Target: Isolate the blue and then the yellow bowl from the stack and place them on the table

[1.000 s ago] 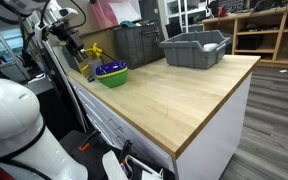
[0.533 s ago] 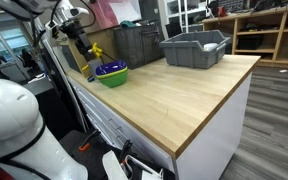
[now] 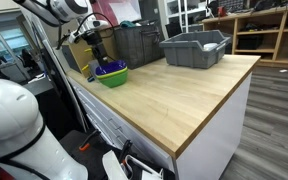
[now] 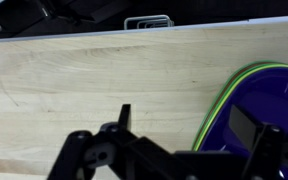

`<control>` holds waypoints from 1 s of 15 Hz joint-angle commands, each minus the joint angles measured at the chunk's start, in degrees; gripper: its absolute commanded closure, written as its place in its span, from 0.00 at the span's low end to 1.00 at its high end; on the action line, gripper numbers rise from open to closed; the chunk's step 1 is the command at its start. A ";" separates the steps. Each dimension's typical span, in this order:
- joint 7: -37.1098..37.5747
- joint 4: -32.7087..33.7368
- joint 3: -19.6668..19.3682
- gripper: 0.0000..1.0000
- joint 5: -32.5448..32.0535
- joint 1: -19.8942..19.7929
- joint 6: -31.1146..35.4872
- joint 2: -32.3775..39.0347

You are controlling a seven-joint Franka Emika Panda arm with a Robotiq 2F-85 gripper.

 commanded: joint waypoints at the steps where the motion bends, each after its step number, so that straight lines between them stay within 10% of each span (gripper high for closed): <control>1: 1.05 7.21 -2.18 0.00 -0.05 1.28 0.79 7.20; 15: -0.22 19.09 -9.22 0.00 -0.68 3.56 1.05 20.38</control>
